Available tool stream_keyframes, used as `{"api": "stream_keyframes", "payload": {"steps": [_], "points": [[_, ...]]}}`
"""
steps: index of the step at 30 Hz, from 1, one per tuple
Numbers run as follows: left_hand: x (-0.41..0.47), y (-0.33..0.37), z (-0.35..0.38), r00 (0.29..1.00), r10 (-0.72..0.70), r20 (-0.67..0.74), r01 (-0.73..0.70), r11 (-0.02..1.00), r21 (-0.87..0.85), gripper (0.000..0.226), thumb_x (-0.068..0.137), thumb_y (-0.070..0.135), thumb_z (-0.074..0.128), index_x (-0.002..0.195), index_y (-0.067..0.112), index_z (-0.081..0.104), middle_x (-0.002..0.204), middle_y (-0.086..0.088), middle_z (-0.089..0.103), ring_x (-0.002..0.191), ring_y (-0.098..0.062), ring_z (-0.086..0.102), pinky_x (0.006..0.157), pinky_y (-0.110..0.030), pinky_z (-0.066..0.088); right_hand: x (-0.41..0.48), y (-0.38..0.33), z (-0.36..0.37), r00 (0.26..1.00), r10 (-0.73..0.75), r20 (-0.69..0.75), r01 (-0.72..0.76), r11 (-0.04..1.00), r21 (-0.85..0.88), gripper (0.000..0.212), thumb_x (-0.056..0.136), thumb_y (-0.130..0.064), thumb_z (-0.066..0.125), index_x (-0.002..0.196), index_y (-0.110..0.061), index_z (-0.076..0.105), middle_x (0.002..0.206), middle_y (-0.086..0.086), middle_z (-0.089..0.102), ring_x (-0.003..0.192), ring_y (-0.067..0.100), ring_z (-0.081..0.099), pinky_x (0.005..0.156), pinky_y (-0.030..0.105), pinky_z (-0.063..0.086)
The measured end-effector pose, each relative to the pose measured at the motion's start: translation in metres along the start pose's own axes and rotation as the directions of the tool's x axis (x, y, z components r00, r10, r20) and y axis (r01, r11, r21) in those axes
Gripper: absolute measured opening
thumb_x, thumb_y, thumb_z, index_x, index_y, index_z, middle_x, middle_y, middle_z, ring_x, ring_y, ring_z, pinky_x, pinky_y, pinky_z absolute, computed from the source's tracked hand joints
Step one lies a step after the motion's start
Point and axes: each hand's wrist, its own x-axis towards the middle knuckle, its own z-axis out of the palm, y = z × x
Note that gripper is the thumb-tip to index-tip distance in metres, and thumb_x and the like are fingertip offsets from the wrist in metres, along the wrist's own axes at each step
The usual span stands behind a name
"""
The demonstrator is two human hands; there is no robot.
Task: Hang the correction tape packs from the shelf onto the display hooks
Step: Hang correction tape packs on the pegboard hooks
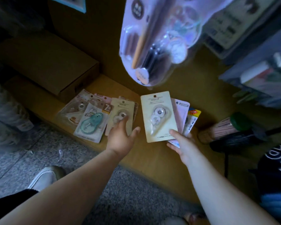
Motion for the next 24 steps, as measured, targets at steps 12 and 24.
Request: {"api": "stream_keyframes", "payload": {"steps": [12,24], "points": [[-0.142,0.053,-0.074,0.951,0.096,0.295,0.176,0.618,-0.766,0.014,0.082,0.034,0.054,0.096,0.033,0.053,0.102,-0.002,0.063,0.091,-0.021,0.06,0.075,-0.036,0.052,-0.166,-0.027,-0.013,0.881,-0.049,0.47,0.163,0.965,-0.205,0.021,0.088,-0.002,0.052,0.097,-0.021,0.053,0.083,-0.005,0.064,0.072,0.007,0.061,0.062,0.018,0.052],[-0.225,0.103,-0.144,0.952,0.294,0.088,-0.112,0.601,-0.791,0.011,0.089,0.023,0.049,0.092,0.03,0.057,0.063,0.013,0.073,0.058,-0.005,0.069,0.05,-0.022,0.054,-0.276,-0.064,-0.002,0.743,-0.511,0.432,0.561,0.828,0.014,0.067,0.083,-0.009,0.063,0.123,-0.039,0.018,0.114,-0.008,0.051,0.1,0.008,0.054,0.068,0.008,0.051]]}}
